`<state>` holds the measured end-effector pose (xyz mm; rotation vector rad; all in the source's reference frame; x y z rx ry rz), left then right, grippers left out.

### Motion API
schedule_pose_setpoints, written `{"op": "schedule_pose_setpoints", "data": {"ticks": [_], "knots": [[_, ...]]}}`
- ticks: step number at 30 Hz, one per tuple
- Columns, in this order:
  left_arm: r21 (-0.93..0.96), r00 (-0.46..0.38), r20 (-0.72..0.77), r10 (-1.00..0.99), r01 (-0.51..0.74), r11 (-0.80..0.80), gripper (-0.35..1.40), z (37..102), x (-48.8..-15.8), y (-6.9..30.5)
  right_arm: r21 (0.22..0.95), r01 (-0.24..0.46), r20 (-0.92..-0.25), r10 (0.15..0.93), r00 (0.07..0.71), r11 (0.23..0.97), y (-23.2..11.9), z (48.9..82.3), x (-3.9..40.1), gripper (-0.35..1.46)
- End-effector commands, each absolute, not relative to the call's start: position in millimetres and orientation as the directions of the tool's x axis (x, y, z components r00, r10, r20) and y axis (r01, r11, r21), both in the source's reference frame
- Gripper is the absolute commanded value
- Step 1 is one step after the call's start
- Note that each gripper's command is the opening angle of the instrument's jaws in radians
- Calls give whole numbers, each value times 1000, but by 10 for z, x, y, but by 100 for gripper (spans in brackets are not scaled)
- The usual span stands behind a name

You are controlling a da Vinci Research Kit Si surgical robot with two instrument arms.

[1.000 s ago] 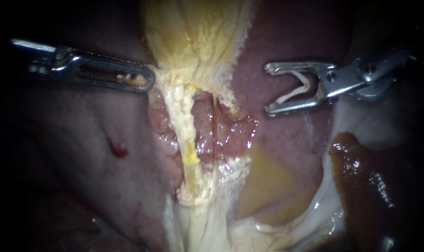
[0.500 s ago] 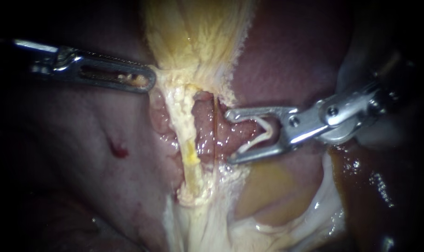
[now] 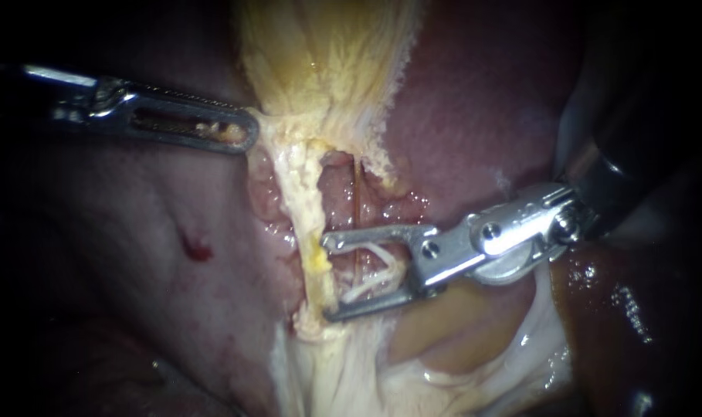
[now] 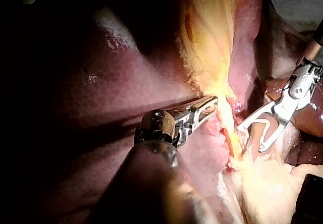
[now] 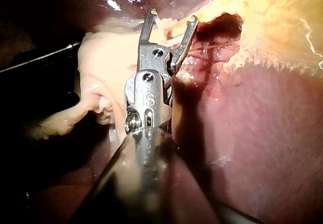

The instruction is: Clipping first clip left tube

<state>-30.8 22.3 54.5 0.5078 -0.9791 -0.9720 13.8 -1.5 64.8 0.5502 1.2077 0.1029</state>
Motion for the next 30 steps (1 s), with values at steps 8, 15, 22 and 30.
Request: {"op": "schedule_pose_setpoints", "data": {"ticks": [8, 15, 22, 30], "knots": [[740, 208, 457, -865, 451, 499, -35, 545, -308, 223, 501, 186, -831, 408, 379, 845, -10, 678, 132, 49], [739, 207, 457, -865, 452, 499, -35, 543, -308, 222, 530, 167, -810, 438, 390, 832, -12, 708, 131, 49], [739, 207, 457, -865, 453, 499, -35, 542, -309, 221, 538, 164, -805, 446, 392, 827, -9, 713, 133, 49], [739, 207, 457, -865, 453, 499, -35, 542, -309, 221, 550, 183, -800, 450, 396, 815, -11, 711, 141, 49]]}}
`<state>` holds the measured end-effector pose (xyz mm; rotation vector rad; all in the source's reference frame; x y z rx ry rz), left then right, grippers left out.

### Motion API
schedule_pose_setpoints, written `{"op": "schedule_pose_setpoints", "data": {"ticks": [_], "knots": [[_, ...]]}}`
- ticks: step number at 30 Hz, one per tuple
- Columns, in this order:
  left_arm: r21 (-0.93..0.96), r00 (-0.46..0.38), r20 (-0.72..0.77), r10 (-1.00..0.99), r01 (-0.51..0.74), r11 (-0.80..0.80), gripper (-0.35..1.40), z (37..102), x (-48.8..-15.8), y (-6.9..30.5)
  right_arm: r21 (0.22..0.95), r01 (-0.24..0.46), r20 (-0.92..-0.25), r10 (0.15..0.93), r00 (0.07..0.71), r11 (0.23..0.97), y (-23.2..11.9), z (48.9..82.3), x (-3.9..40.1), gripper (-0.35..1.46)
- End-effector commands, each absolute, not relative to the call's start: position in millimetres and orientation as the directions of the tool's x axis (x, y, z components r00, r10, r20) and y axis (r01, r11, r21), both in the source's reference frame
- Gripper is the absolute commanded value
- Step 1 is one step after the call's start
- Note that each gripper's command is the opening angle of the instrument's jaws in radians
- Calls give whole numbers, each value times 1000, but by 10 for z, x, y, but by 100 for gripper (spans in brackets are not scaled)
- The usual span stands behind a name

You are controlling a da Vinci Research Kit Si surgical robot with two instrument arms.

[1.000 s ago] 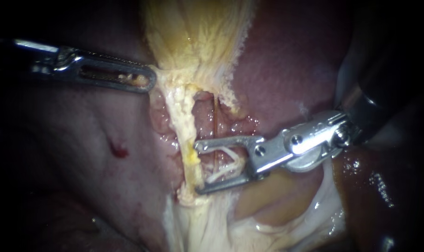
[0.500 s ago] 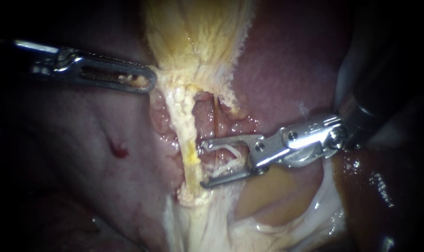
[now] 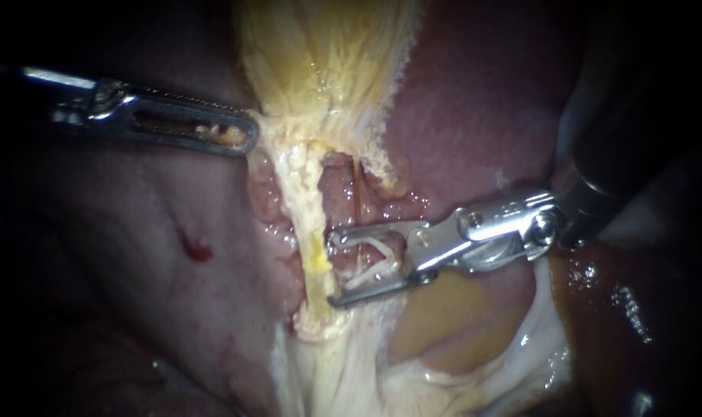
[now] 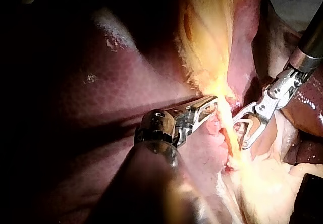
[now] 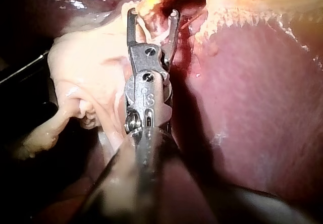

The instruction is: Clipping first clip left tube

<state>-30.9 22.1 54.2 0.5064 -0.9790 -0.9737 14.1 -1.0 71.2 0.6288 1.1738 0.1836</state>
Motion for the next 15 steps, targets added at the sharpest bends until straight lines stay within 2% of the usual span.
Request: {"op": "schedule_pose_setpoints", "data": {"ticks": [1, 15], "knots": [[739, 207, 457, -865, 453, 499, -35, 542, -309, 222, 549, 187, -802, 450, 394, 815, -11, 711, 142, 49], [739, 206, 457, -866, 455, 498, -35, 543, -313, 222, 574, 255, -808, 488, 329, 778, -24, 707, 171, 49]]}}
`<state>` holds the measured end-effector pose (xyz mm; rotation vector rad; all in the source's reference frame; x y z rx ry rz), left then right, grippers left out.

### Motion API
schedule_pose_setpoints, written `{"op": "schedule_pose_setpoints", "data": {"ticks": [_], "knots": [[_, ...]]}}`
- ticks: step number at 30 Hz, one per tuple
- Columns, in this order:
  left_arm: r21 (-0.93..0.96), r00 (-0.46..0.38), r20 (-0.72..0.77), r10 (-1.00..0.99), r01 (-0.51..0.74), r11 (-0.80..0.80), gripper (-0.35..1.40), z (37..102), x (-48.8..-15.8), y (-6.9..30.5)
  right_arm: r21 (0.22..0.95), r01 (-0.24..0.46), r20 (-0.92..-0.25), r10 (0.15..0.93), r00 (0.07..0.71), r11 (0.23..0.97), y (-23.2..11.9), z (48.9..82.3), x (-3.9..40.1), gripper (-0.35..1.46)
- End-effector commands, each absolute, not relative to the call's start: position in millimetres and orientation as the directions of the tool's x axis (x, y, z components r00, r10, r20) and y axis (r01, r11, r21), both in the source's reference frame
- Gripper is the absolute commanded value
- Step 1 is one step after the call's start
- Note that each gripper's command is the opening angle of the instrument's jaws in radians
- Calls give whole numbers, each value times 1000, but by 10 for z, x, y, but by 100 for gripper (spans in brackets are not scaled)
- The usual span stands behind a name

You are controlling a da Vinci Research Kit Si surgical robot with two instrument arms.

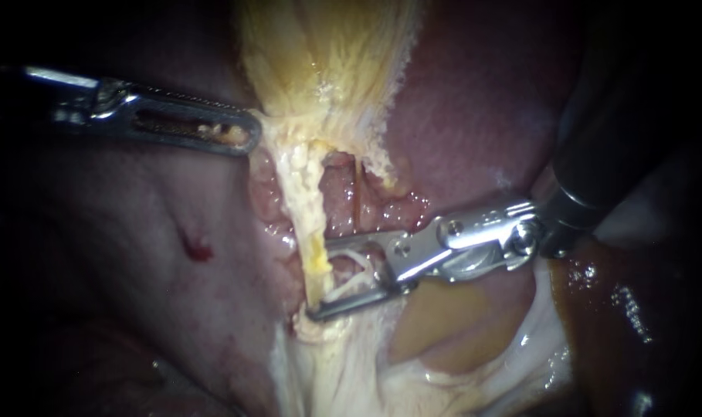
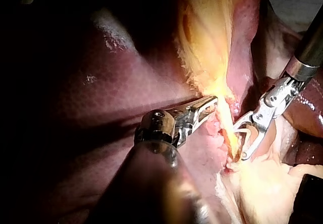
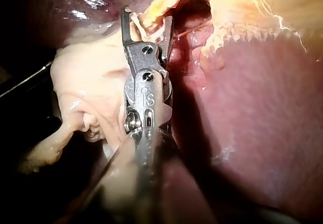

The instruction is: Clipping first clip left tube

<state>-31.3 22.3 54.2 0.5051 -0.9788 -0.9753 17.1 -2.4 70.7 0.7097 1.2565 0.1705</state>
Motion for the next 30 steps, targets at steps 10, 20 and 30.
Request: {"op": "schedule_pose_setpoints", "data": {"ticks": [10, 20, 30], "knots": [[737, 203, 457, -866, 459, 497, -35, 544, -318, 224, 589, 302, -805, 510, 303, 749, -34, 715, 200, 49], [736, 203, 457, -866, 460, 496, -35, 544, -320, 225, 594, 312, -802, 516, 302, 741, -39, 715, 204, 49], [737, 204, 457, -866, 458, 497, -35, 547, -318, 227, 619, 325, -785, 558, 268, 715, -50, 694, 207, 49]]}}
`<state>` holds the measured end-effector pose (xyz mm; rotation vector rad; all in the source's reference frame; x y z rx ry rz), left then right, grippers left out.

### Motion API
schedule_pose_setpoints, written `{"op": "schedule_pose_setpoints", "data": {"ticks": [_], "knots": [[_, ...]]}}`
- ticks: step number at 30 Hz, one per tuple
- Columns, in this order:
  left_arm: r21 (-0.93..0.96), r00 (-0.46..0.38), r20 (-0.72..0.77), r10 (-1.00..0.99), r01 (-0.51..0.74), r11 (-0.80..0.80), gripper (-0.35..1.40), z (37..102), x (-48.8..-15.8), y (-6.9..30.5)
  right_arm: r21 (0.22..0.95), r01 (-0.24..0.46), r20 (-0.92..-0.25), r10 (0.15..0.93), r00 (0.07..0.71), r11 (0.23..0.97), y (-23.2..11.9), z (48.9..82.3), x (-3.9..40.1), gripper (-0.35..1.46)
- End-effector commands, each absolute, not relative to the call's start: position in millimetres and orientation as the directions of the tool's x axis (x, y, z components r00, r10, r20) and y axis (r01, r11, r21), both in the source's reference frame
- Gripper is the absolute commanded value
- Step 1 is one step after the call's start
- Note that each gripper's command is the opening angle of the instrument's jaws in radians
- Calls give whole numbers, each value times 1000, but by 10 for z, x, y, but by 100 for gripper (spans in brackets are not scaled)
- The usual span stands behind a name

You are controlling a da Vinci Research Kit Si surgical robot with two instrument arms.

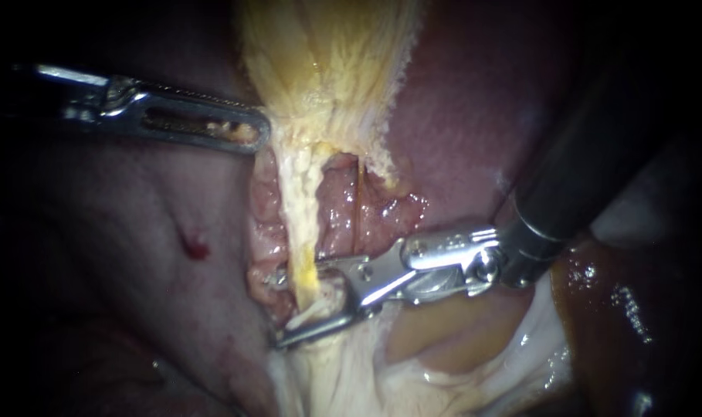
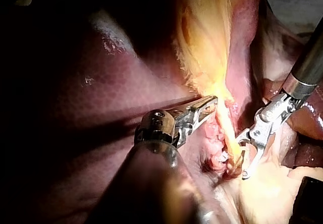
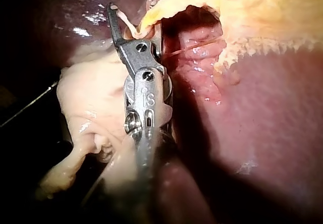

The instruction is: Clipping first clip left tube

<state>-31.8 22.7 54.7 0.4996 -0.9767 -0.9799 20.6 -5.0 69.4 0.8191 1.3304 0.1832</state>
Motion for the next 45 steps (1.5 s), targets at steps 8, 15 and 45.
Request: {"op": "schedule_pose_setpoints", "data": {"ticks": [8, 15, 45], "knots": [[737, 204, 457, -866, 458, 497, -35, 550, -317, 228, 640, 348, -768, 582, 267, 686, -57, 683, 210, 48], [737, 204, 457, -866, 458, 497, -35, 551, -316, 229, 642, 360, -766, 588, 260, 677, -61, 678, 210, 48], [737, 204, 457, -866, 458, 497, -35, 552, -316, 230, 634, 395, -770, 591, 240, 665, -57, 681, 207, 32]]}}
